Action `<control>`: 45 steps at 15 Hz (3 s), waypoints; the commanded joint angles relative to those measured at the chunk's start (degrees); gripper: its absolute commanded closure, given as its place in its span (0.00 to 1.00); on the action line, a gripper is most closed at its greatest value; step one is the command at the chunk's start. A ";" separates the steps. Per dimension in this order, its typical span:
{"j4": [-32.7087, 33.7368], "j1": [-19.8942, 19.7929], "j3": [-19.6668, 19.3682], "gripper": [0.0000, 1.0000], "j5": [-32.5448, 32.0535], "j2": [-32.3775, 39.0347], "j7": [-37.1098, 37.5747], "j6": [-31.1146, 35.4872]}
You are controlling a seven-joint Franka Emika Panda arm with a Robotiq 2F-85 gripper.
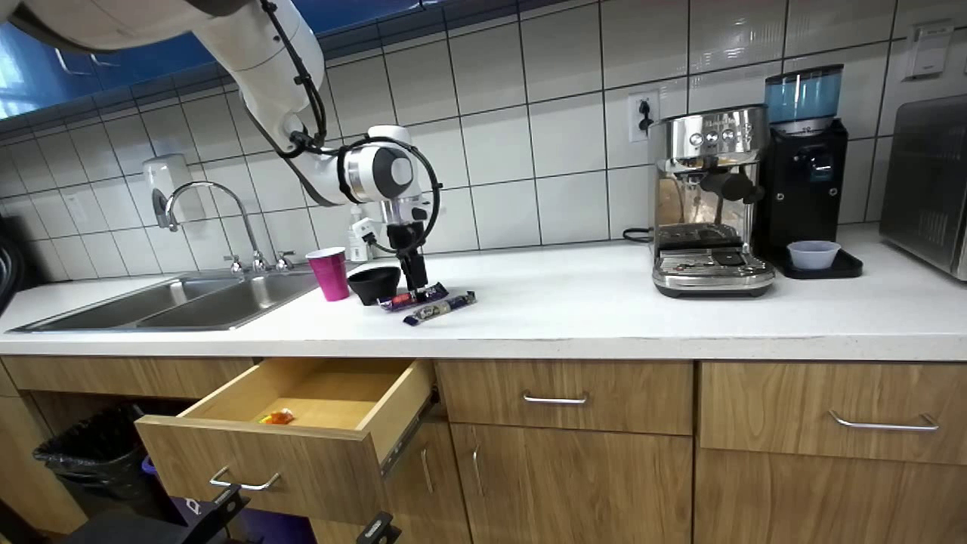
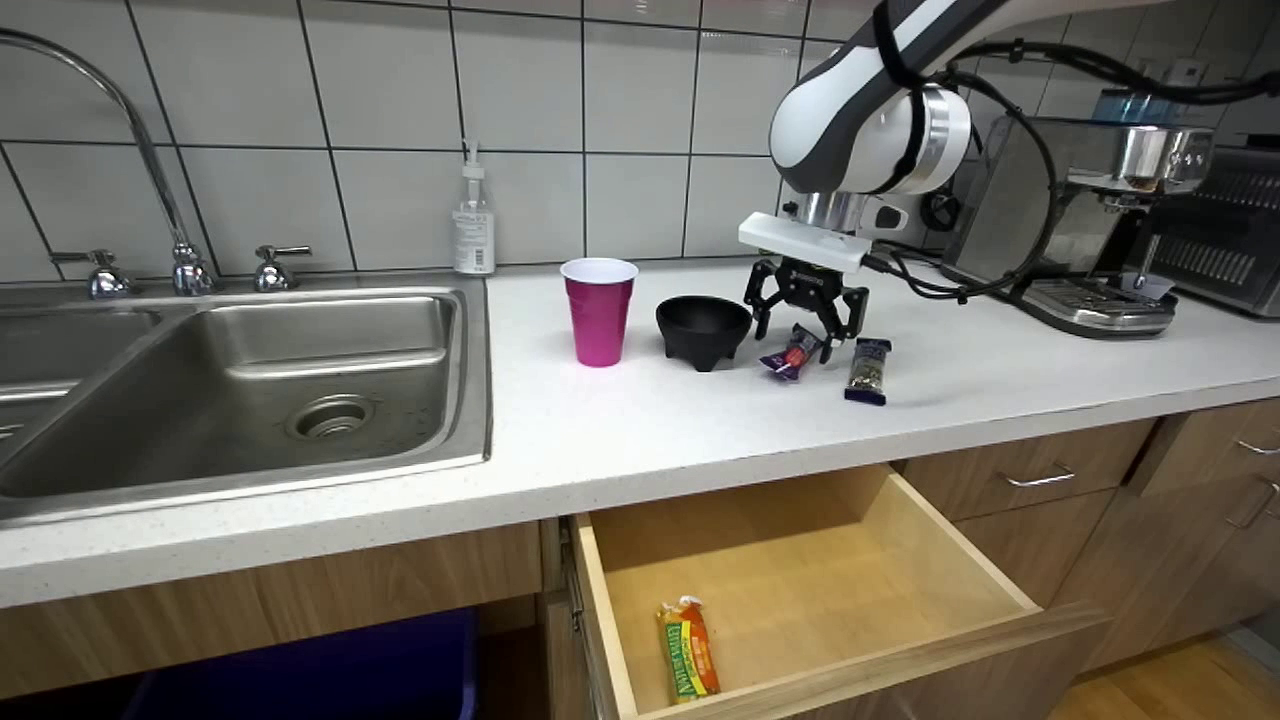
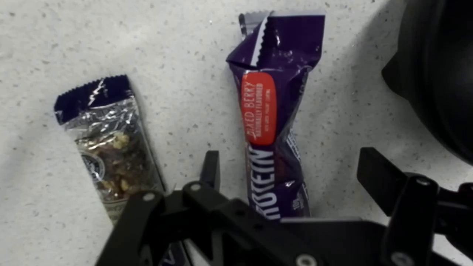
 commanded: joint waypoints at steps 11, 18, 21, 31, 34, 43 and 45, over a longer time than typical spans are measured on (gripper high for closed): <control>-0.02 -0.07 0.35 0.96 0.89 -0.50 0.41 2.69; -7.95 1.16 -0.08 0.96 1.02 -4.69 1.08 10.33; -13.00 0.67 0.24 0.96 1.90 -6.80 0.63 14.07; -26.24 1.41 -0.33 0.96 1.10 -16.07 0.16 20.18; -29.00 1.53 0.03 0.96 0.81 -18.83 -0.09 19.93; -37.32 5.34 1.15 0.96 -2.91 -25.83 1.04 18.67; -39.32 6.21 1.70 0.96 -3.50 -26.78 1.36 18.95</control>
